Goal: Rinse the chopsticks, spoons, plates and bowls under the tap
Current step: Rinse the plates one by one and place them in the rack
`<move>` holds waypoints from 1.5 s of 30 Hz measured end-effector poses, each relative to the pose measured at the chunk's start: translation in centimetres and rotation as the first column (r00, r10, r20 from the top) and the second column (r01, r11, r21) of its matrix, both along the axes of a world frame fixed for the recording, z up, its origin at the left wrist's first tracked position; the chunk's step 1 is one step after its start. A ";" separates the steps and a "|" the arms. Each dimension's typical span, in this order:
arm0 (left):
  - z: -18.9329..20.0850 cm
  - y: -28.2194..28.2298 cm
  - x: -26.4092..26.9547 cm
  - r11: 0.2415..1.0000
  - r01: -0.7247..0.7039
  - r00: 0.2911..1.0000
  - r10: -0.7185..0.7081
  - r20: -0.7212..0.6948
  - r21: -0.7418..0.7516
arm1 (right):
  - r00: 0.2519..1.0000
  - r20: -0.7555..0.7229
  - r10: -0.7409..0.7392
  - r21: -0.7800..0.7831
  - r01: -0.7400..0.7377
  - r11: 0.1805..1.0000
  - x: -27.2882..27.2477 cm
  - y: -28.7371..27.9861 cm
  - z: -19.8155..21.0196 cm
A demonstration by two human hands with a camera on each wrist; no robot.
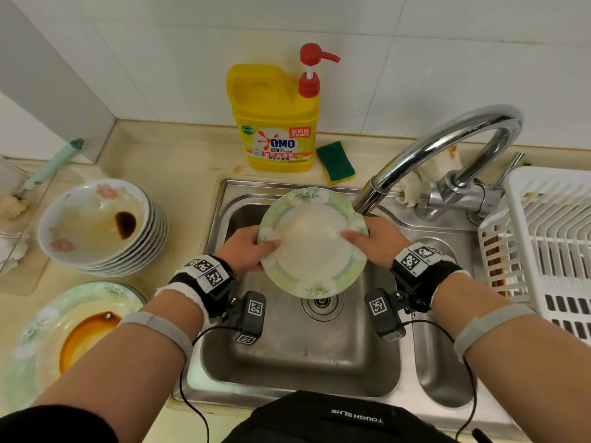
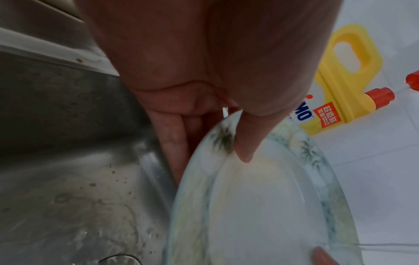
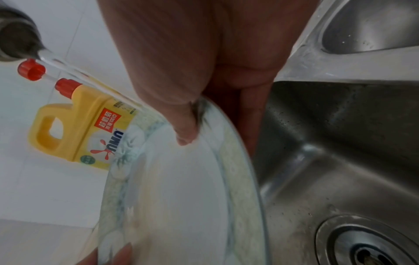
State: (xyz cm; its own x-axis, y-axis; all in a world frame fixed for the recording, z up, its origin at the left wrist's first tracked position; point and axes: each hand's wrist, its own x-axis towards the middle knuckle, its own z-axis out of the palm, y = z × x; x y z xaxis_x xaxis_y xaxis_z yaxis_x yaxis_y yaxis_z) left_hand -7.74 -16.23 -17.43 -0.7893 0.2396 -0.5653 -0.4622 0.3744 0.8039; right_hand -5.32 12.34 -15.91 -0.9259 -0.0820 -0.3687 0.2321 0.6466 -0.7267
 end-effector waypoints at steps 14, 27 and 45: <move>1.1 0.7 -1.3 0.965 0.190 0.942 -0.230 -0.243 -0.180 | 0.979 0.129 -0.159 0.093 0.148 0.985 -0.8 -0.5 0.5; 0.3 0.5 -1.8 0.937 0.176 0.910 -0.272 -0.314 -0.302 | 0.995 0.071 -0.069 0.173 0.056 0.983 -0.7 -0.9 1.2; 0.6 1.3 -2.0 0.910 0.210 0.887 -0.330 -0.322 -0.356 | 0.994 0.103 -0.035 0.294 0.004 0.956 -1.1 -1.0 1.4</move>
State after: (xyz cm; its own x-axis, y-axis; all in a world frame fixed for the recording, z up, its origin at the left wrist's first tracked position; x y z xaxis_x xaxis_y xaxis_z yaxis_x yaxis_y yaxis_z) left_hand -9.79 -14.96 -16.80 -0.8823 0.3383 -0.3271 -0.0012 0.6935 0.7205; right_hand -6.40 11.35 -14.53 -0.8805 0.0620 -0.4700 0.3123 0.8217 -0.4767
